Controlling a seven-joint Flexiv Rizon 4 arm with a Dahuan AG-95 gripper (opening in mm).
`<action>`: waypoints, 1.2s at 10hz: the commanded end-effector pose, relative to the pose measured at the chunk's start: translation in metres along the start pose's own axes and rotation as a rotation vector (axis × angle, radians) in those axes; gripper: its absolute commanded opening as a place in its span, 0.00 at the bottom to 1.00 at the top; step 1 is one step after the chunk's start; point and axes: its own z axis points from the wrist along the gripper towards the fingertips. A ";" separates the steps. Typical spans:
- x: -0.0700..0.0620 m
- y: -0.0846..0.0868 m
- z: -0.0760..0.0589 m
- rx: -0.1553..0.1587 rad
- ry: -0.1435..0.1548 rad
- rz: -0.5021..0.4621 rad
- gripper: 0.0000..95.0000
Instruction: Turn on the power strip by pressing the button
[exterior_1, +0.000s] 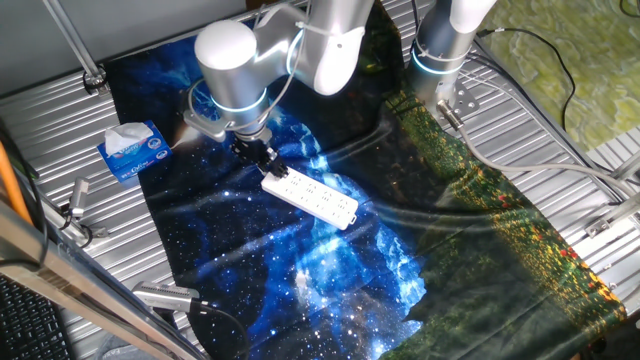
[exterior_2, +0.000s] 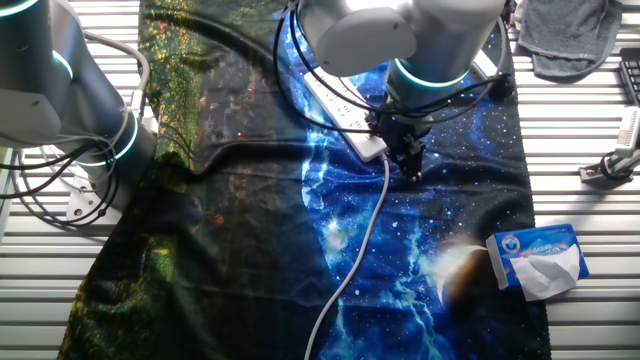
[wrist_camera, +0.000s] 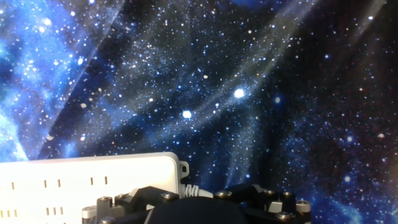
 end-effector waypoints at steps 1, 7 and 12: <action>0.000 0.001 0.000 -0.021 0.017 0.001 1.00; 0.000 0.001 0.001 -0.035 0.031 -0.005 1.00; 0.000 0.001 0.001 -0.038 0.033 -0.002 1.00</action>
